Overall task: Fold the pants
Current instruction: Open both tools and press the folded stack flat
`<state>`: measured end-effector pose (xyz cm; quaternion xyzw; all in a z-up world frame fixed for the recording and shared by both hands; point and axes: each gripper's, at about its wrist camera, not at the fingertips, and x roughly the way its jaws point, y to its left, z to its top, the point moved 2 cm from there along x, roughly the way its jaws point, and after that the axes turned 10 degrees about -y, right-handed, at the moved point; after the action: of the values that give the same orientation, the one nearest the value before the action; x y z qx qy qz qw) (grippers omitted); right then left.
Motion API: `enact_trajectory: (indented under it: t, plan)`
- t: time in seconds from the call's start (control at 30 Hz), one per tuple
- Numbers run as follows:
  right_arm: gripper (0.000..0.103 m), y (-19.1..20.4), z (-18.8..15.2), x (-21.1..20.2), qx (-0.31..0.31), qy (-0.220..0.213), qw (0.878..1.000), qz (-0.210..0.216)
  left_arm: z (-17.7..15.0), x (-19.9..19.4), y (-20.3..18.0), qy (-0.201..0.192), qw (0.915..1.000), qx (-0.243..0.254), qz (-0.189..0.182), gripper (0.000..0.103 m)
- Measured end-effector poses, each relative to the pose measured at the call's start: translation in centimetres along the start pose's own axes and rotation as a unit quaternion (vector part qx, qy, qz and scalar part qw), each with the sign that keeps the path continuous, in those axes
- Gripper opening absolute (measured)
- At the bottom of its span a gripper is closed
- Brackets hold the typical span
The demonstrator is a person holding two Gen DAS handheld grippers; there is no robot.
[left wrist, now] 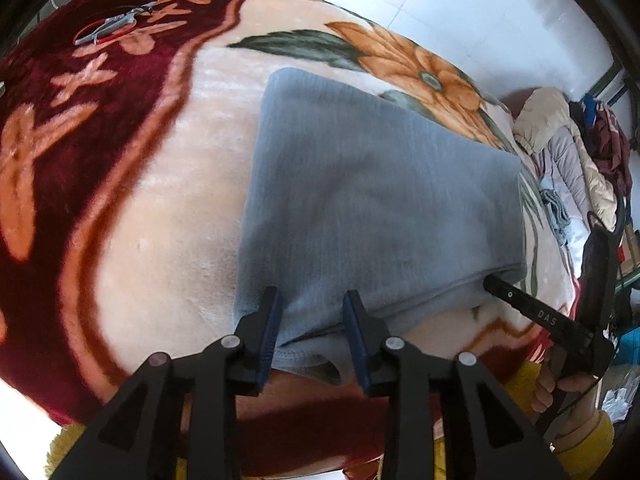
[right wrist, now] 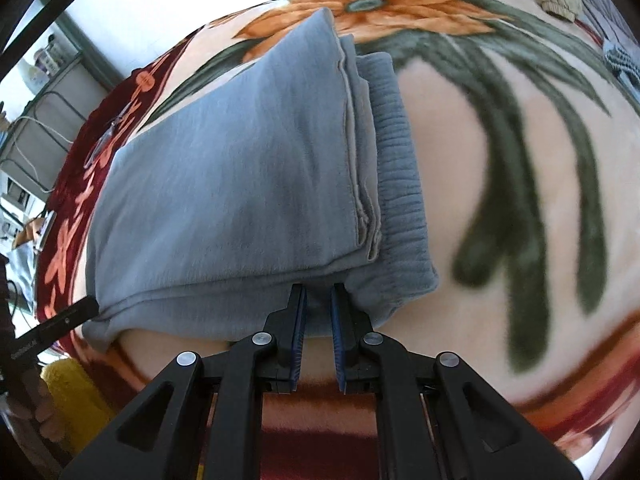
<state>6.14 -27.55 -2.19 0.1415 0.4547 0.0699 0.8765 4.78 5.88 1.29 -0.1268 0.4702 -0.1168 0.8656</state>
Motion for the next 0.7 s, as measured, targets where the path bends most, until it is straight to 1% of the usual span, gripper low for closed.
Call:
enact_trajectory:
  t: [0.1,0.17,0.23,0.37,0.43,0.5,0.57,0.6,0.67,0.7]
  plan:
    - [0.013,0.2,-0.3,-0.1,-0.009,-0.008,1.000,-0.008,0.0,-0.2,0.1,-0.003,0.9999,-0.014,0.002,0.033]
    - [0.013,0.5,-0.3,-0.1,-0.011,-0.004,1.000,-0.021,0.2,-0.4,0.1,0.000,0.9995,-0.031,-0.003,0.037]
    - [0.013,0.7,-0.2,-0.1,-0.008,0.001,1.000,-0.029,0.3,-0.6,0.1,0.000,0.9992,-0.037,-0.012,0.043]
    - [0.013,1.1,0.2,-0.2,-0.011,0.010,0.999,-0.045,0.4,-1.0,-0.1,0.005,0.9995,-0.030,-0.012,0.045]
    - [0.013,1.9,0.4,-0.6,-0.022,0.011,0.998,-0.060,0.5,-1.3,-0.1,0.004,0.9995,-0.028,-0.015,0.055]
    - [0.013,2.6,0.4,-1.2,-0.041,0.004,0.997,-0.064,0.6,-1.8,-0.3,-0.001,0.9997,-0.020,-0.014,0.060]
    - [0.014,3.4,0.3,-1.9,-0.057,0.000,0.997,-0.052,0.7,-2.2,-0.2,-0.004,0.9998,-0.018,-0.011,0.061]
    - [0.015,3.8,0.3,-2.3,-0.060,-0.001,0.997,-0.045,0.7,-2.4,-0.1,-0.005,0.9997,-0.021,-0.011,0.062]
    - [0.028,4.3,0.2,-3.0,-0.057,-0.003,0.998,-0.032,0.9,-2.8,0.2,-0.009,0.9993,-0.032,-0.016,0.065]
    - [0.030,4.5,0.2,-3.2,-0.054,-0.003,0.998,-0.028,1.1,-3.1,0.4,-0.013,0.9991,-0.035,-0.017,0.066]
